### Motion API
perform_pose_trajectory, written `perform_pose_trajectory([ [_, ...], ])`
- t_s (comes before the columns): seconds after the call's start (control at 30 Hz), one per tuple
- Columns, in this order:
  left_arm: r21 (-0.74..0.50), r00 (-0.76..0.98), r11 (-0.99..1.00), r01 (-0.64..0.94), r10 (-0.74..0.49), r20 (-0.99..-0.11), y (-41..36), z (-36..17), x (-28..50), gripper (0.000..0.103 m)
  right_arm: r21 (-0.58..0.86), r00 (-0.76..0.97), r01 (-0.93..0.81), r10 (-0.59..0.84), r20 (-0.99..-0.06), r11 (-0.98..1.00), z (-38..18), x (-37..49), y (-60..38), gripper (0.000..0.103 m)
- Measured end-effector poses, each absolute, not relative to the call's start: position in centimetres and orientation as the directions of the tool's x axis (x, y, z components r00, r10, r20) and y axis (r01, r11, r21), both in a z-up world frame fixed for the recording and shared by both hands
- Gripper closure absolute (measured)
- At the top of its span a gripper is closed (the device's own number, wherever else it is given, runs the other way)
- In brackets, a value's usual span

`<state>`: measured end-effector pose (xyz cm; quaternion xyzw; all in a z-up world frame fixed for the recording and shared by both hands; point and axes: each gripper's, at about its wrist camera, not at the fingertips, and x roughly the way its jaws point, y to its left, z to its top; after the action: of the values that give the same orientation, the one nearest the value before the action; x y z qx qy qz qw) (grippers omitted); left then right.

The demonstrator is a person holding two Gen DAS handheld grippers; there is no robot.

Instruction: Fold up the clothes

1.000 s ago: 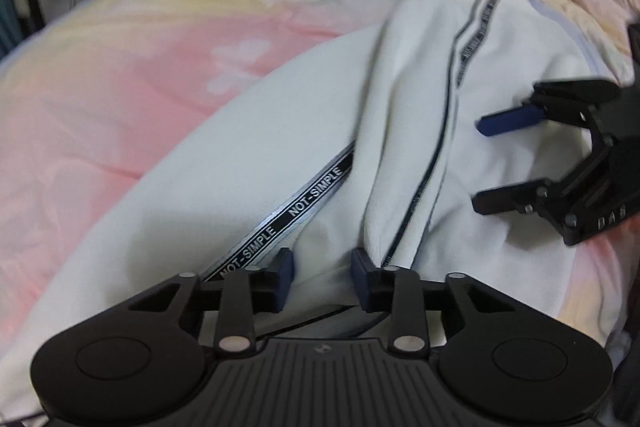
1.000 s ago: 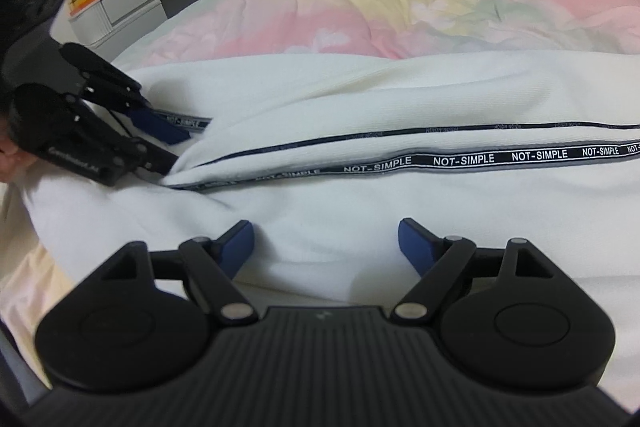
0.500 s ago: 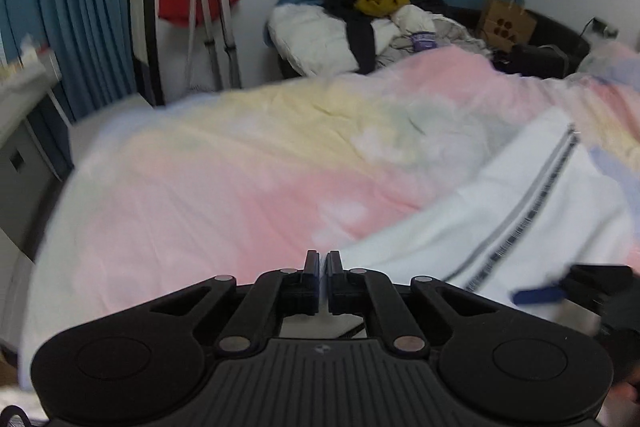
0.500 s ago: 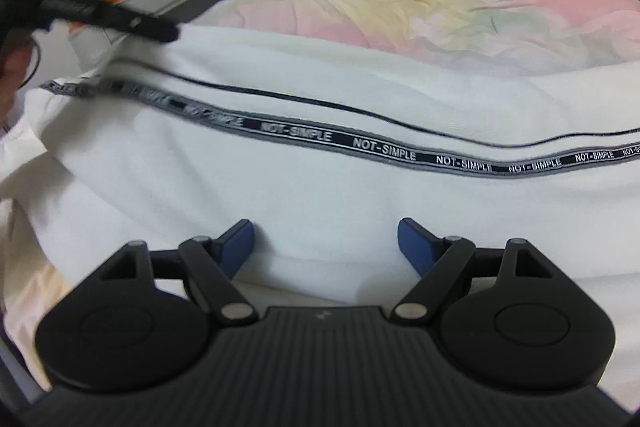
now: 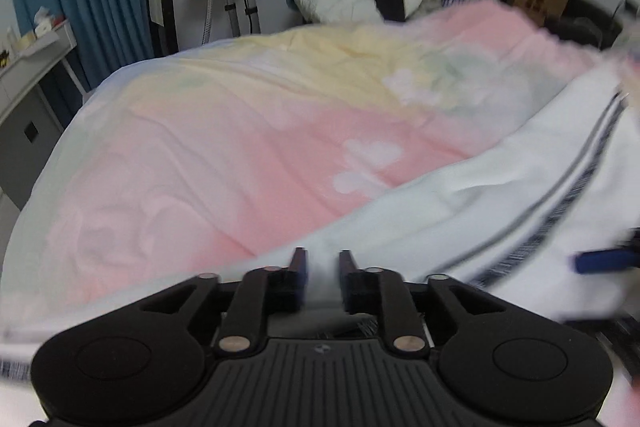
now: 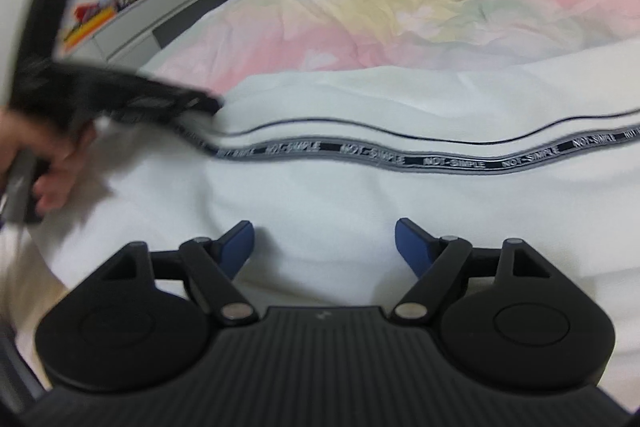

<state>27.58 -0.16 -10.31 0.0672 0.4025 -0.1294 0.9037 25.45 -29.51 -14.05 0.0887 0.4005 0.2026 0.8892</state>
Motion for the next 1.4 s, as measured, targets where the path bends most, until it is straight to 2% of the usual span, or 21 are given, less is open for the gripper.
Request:
perform_pose_trajectory([
  [0.13, -0.198, 0.645, 0.963, 0.185, -0.271, -0.714, 2.2, -7.7, 20.9, 0.059, 0.416, 0.670, -0.142, 0.397, -0.628, 0.898, -12.7, 24.6, -33.3, 0.023],
  [0.2, -0.327, 0.653, 0.937, 0.121, -0.323, -0.685, 4.0, -7.4, 17.3, 0.056, 0.464, 0.704, -0.069, 0.373, -0.604, 0.883, -12.0, 24.2, -35.2, 0.023],
  [0.3, -0.445, 0.642, 0.894, 0.040, -0.365, -0.675, 6.3, -8.3, 13.4, 0.054, 0.573, 0.766, 0.059, 0.331, -0.551, 0.817, -10.8, 22.8, -39.3, 0.023],
  [0.4, -0.440, 0.637, 0.898, 0.024, -0.353, -0.686, 7.6, -9.3, 11.1, 0.054, 0.667, 0.804, 0.198, 0.270, -0.530, 0.718, -10.6, 20.2, -44.4, 0.023],
  [0.5, -0.481, 0.646, 0.876, 0.006, -0.371, -0.667, 8.7, -10.6, 9.7, 0.049, 0.734, 0.806, 0.330, 0.229, -0.546, 0.593, -11.5, 17.8, -49.1, 0.021],
  [0.6, -0.484, 0.643, 0.875, 0.012, -0.378, -0.666, 8.7, -11.7, 9.3, 0.048, 0.802, 0.810, 0.390, 0.246, -0.533, 0.452, -12.8, 16.1, -52.6, 0.021],
  [0.73, -0.490, 0.639, 0.871, 0.017, -0.387, -0.665, 8.6, -12.8, 9.1, 0.045, 0.810, 0.807, 0.445, 0.221, -0.547, 0.382, -14.2, 15.6, -54.5, 0.021],
  [0.8, -0.498, 0.639, 0.867, 0.017, -0.392, -0.662, 8.6, -13.1, 9.1, 0.044, 0.810, 0.799, 0.469, 0.220, -0.559, 0.352, -15.4, 16.1, -54.9, 0.028],
  [0.87, -0.499, 0.637, 0.866, 0.019, -0.395, -0.662, 8.5, -13.5, 9.2, 0.043, 0.822, 0.800, 0.475, 0.234, -0.552, 0.315, -16.5, 17.0, -55.4, 0.029],
  [0.97, -0.504, 0.636, 0.864, 0.024, -0.402, -0.659, 8.3, -13.8, 9.5, 0.043, 0.823, 0.806, 0.478, 0.220, -0.550, 0.306, -17.4, 18.2, -56.5, 0.037],
  [1.1, -0.480, 0.637, 0.876, 0.044, -0.394, -0.662, 7.5, -14.0, 9.6, 0.043, 0.743, 0.774, 0.515, 0.141, -0.617, 0.427, -18.1, 20.3, -56.6, 0.069],
  [1.13, -0.470, 0.638, 0.881, 0.053, -0.392, -0.663, 7.2, -13.9, 9.6, 0.043, 0.736, 0.768, 0.525, 0.134, -0.626, 0.427, -18.5, 20.8, -56.6, 0.074],
  [1.2, -0.449, 0.639, 0.891, 0.070, -0.386, -0.665, 6.6, -13.8, 9.6, 0.043, 0.742, 0.777, 0.533, 0.113, -0.619, 0.407, -18.8, 21.1, -56.8, 0.094],
  [1.4, -0.451, 0.641, 0.889, 0.075, -0.390, -0.661, 6.2, -13.8, 9.9, 0.043, 0.792, 0.854, 0.450, 0.061, -0.517, 0.412, -15.9, 18.8, -57.2, 0.097],
])
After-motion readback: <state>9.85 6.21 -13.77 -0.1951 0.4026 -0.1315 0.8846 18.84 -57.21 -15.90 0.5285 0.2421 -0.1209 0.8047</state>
